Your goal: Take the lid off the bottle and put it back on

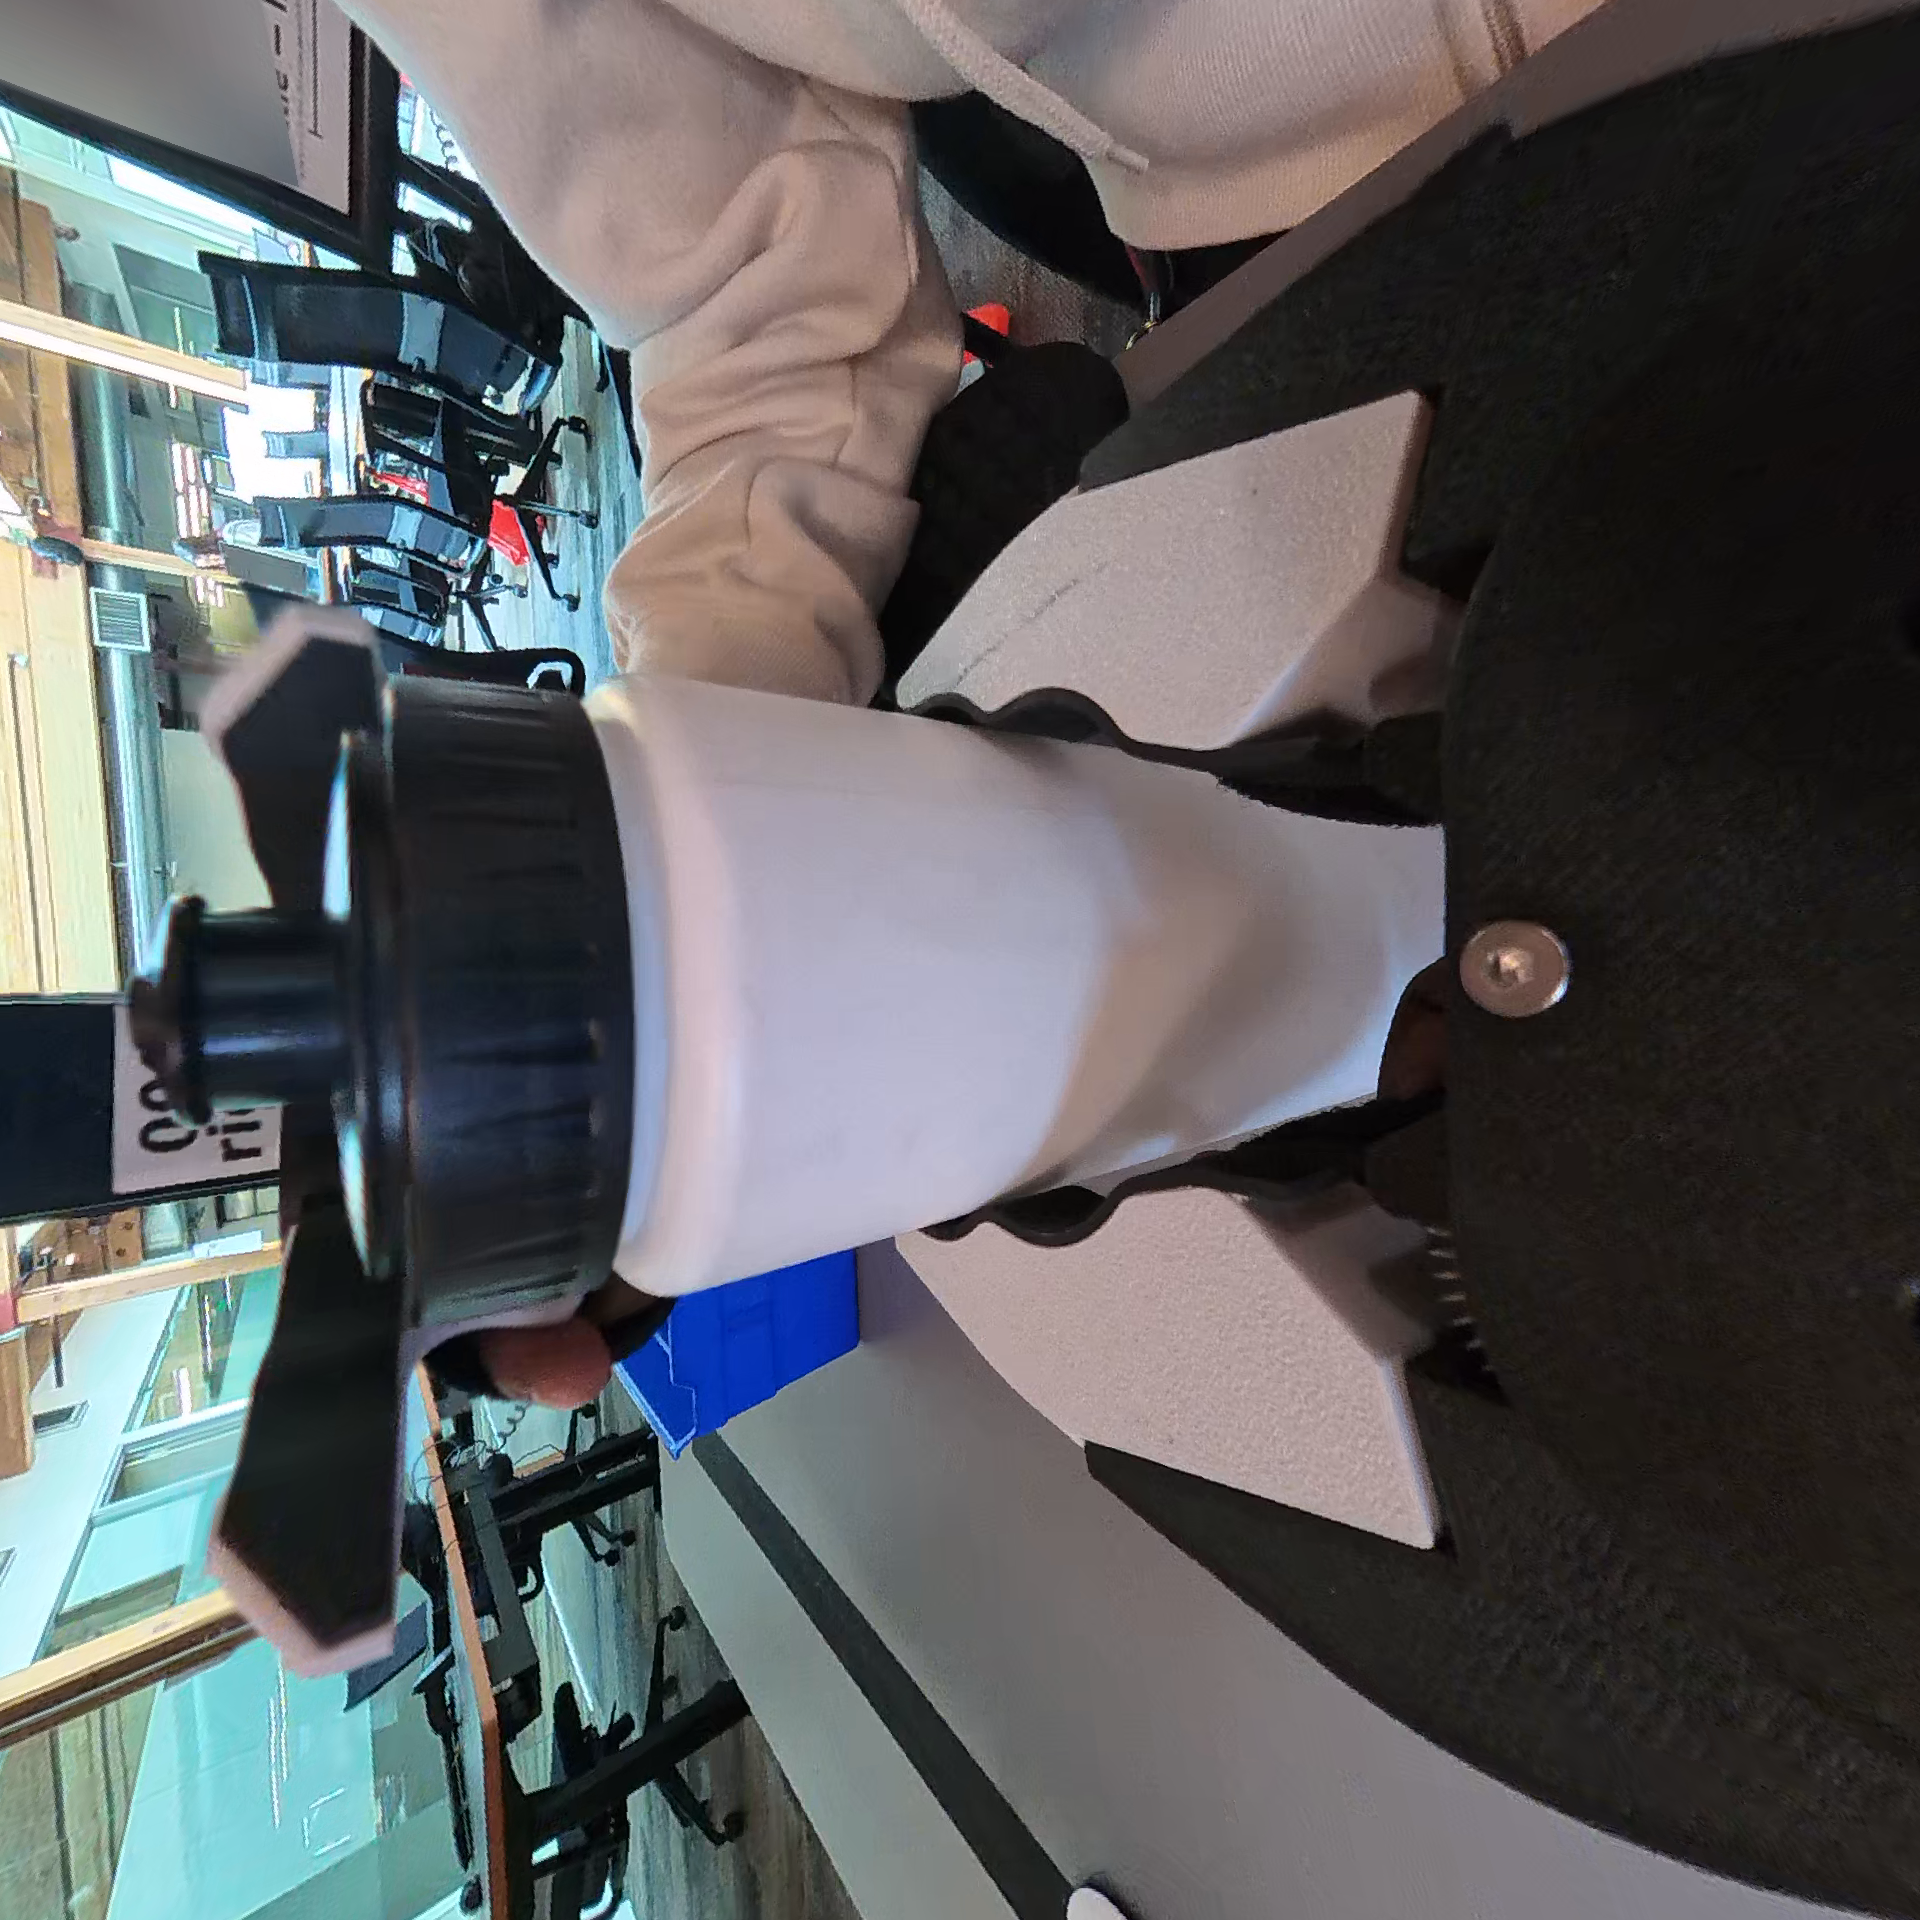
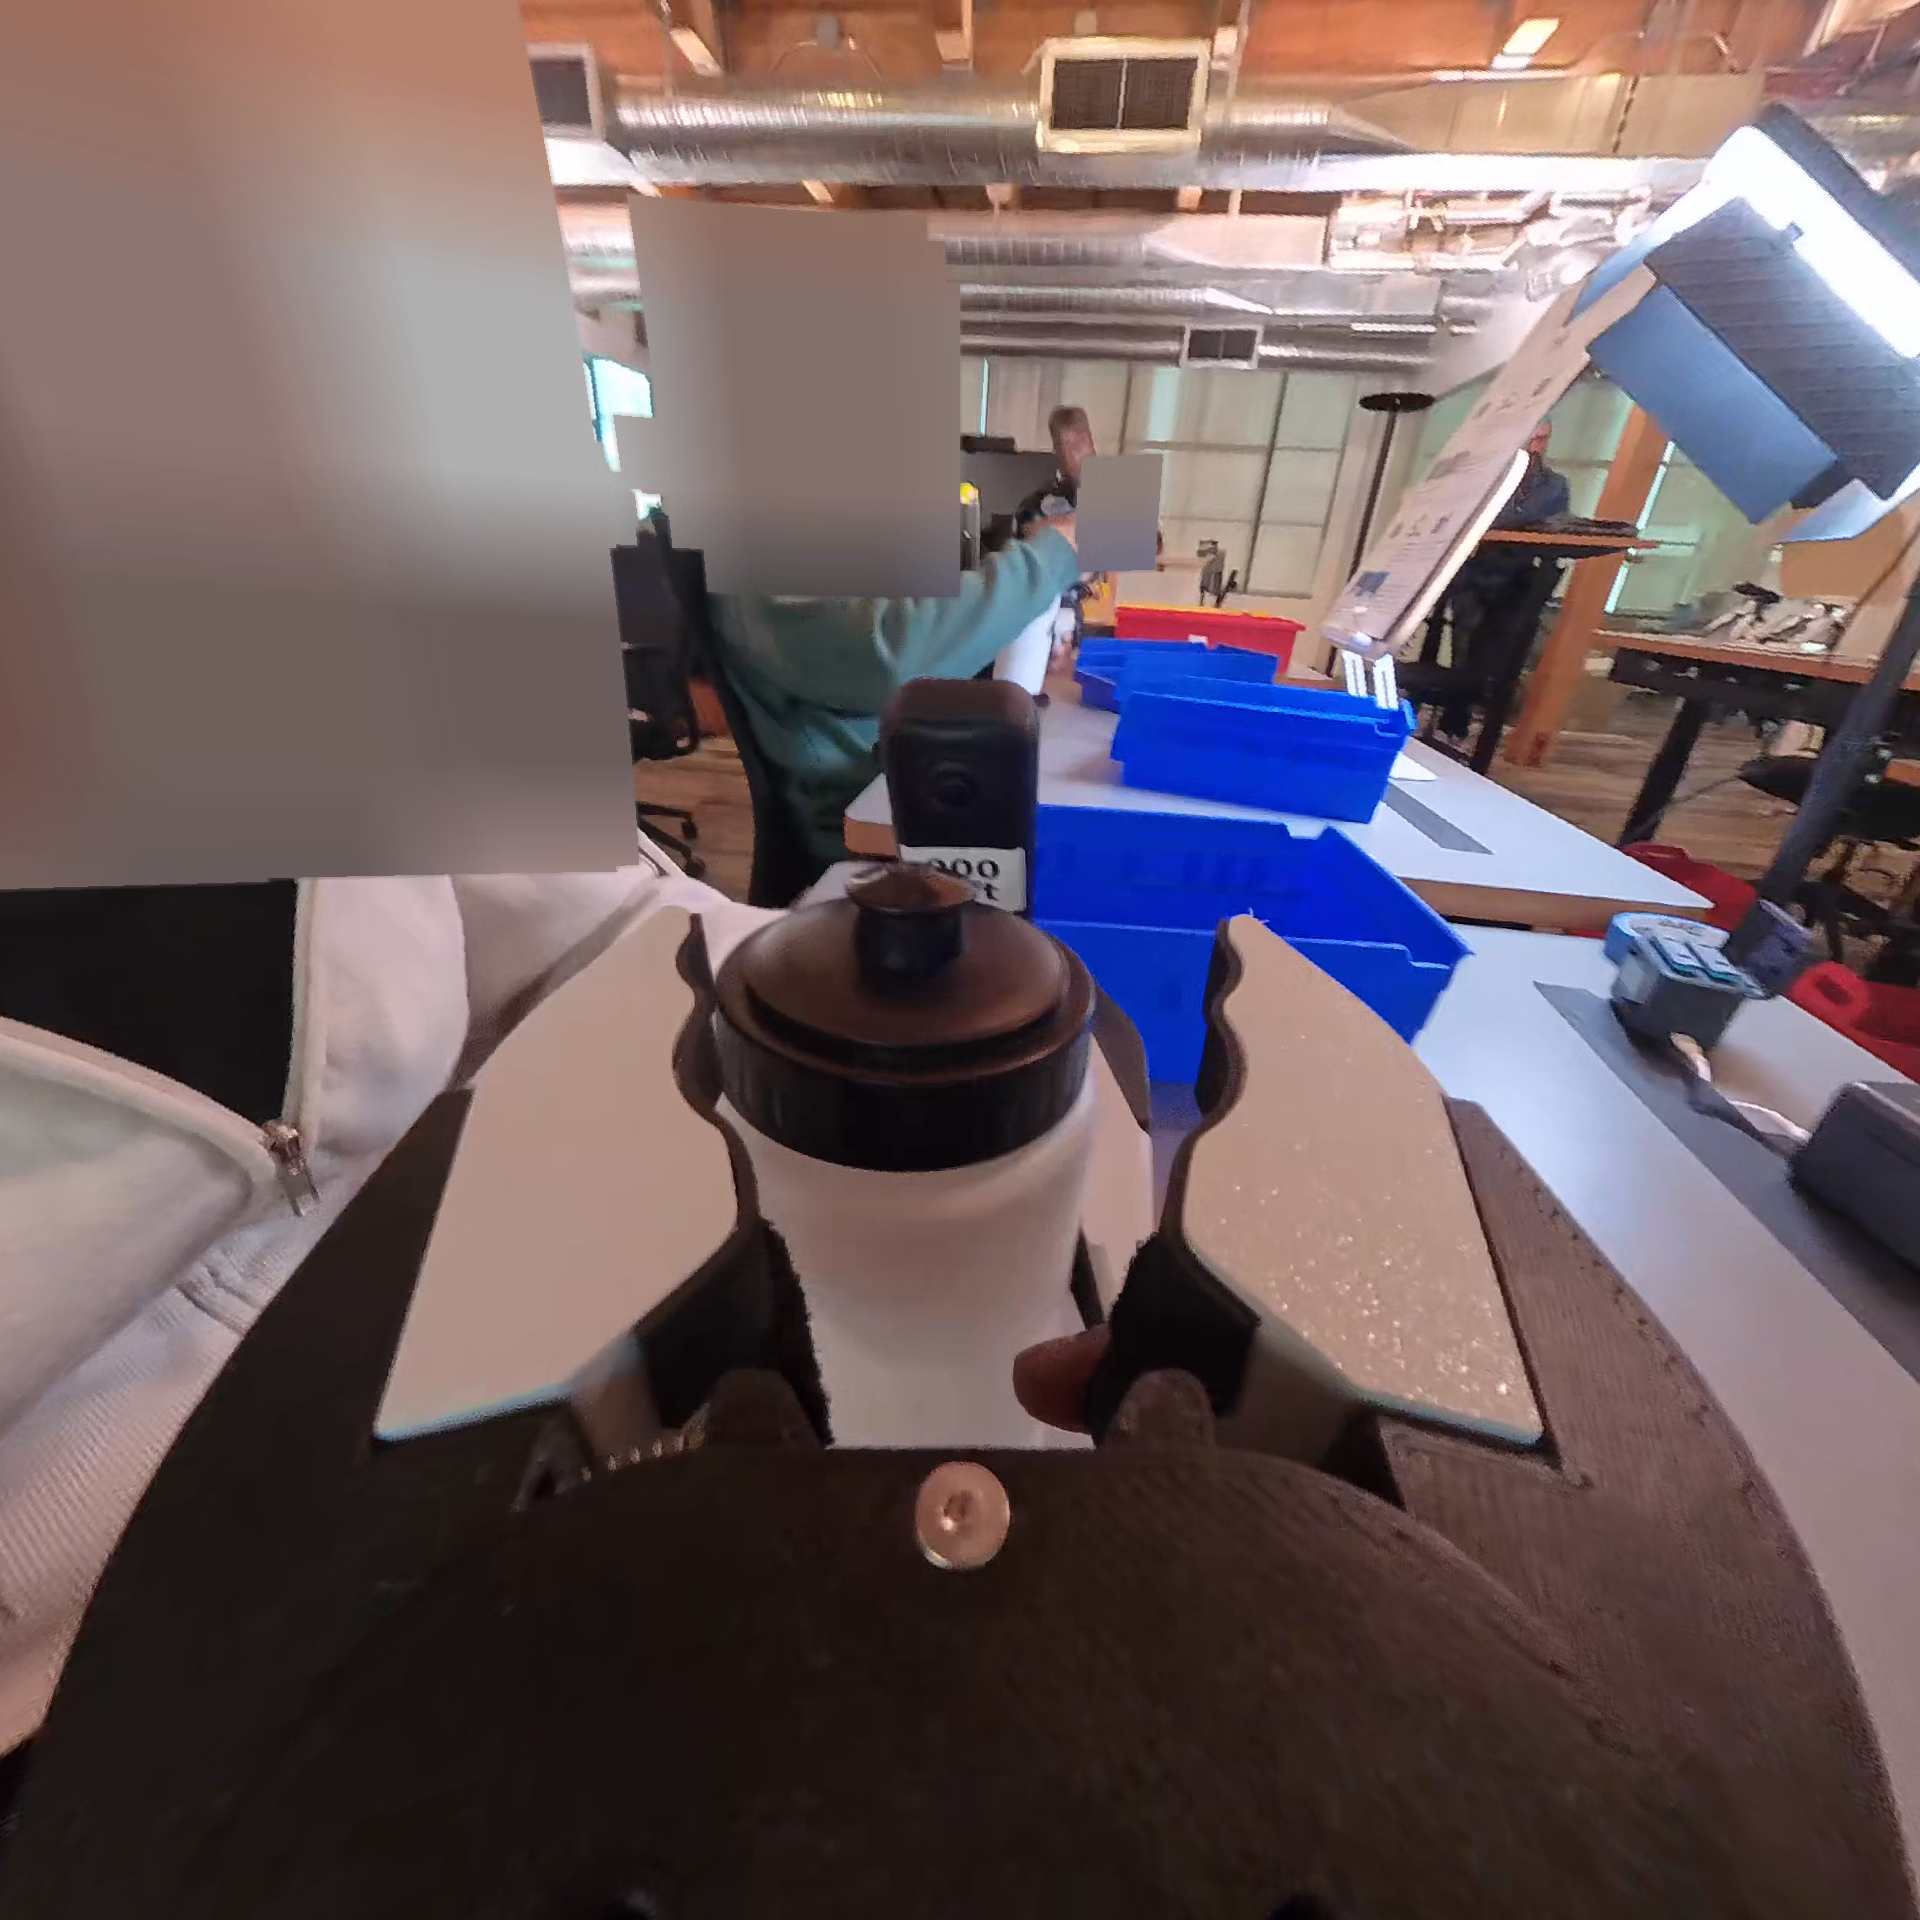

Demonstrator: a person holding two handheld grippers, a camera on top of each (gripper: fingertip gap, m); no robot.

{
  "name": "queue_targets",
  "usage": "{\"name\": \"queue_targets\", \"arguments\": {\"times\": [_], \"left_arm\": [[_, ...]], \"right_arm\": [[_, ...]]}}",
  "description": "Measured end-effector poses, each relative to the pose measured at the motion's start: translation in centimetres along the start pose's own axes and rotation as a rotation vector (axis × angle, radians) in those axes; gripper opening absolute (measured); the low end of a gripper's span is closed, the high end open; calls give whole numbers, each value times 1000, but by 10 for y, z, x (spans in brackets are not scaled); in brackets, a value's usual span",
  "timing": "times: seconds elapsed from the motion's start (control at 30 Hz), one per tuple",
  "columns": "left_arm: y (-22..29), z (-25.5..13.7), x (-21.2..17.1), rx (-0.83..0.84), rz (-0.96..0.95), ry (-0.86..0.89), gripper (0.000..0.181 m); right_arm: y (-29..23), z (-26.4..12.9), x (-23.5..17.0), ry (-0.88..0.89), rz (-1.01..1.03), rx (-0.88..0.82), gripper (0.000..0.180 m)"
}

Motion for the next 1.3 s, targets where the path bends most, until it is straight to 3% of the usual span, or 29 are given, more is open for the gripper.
{"name": "queue_targets", "arguments": {"times": [0.3,0.4,0.53,0.73,0.87,0.93,1.0,1.07,1.17,1.3], "left_arm": [[-3,-1,0,2,-21,7,86],[-2,0,0,3,-10,4,86],[-2,0,0,4,-8,0,86],[-5,-2,1,10,-35,10,86],[-7,-4,1,16,-34,11,86],[-6,-3,1,13,-14,4,86],[-5,-2,1,24,-8,2,86],[-6,-2,1,28,-14,3,86],[-7,-2,1,32,-18,8,86],[-4,-1,1,29,0,1,86]], "right_arm": [[10,-26,1,6,-28,-58,75],[3,-17,3,12,-3,0,82],[-3,-5,-9,-107,-60,21,85],[9,-26,-12,-66,2,-10,81],[18,-39,-15,-60,4,-67,66],[23,-45,-14,-58,-21,-125,47],[17,-45,-8,-12,-24,-78,53],[10,-39,0,48,18,-6,72],[2,-20,-6,-62,31,33,94],[-3,3,-10,-130,-10,19,88]]}}
Point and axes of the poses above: each gripper's, where its closed fingertips meet, z out along the fingers, x out of its top, y = z × x across the jaws, the point moved 5 cm from there along -z, back along the fingers, and after that the axes turned 11 degrees about -z, right-handed, at the moved point
